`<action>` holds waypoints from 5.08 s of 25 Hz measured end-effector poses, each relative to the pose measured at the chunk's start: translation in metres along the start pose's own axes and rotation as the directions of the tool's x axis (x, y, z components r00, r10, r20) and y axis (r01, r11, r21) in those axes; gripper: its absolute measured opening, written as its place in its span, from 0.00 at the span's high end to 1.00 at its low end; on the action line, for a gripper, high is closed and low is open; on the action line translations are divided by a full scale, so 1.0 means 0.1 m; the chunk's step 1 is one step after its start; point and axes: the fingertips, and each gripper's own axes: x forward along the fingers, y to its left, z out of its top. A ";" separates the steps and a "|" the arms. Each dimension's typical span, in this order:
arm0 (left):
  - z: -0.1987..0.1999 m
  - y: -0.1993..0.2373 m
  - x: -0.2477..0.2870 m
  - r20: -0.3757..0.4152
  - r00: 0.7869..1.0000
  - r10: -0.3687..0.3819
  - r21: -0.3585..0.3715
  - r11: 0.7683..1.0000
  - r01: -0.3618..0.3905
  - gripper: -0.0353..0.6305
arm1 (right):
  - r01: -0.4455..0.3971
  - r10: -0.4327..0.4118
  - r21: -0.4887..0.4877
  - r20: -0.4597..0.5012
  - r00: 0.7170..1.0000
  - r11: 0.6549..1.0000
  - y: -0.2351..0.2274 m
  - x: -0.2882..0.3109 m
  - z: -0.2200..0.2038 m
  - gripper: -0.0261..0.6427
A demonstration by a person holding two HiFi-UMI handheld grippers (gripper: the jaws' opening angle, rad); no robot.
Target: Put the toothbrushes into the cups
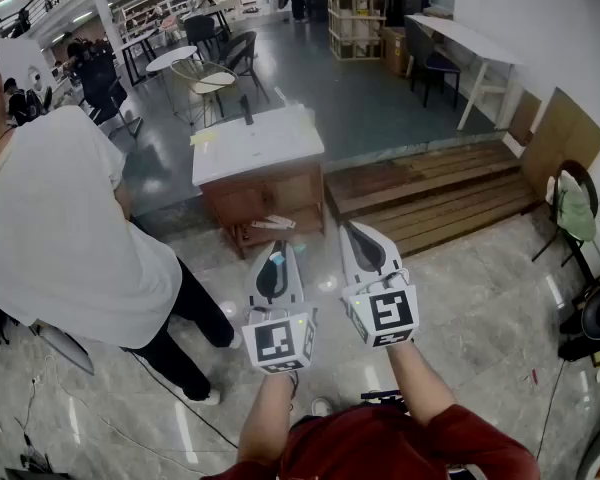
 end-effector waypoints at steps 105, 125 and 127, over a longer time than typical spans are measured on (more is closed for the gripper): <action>-1.26 1.90 4.86 0.019 1.000 -0.014 -0.033 0.999 0.015 0.87 | 0.058 -0.058 0.004 -0.015 0.998 0.998 -1.69 4.76 -1.58 0.92; -1.69 1.81 6.22 -0.023 0.999 -0.043 -0.019 0.999 0.043 0.87 | 0.096 -0.094 0.054 -0.036 0.995 0.994 -2.64 5.73 -2.11 0.92; -1.75 1.77 6.42 -0.032 0.999 -0.038 -0.019 0.999 0.038 0.87 | 0.095 -0.093 0.061 -0.039 0.995 0.994 -2.80 5.85 -2.16 0.92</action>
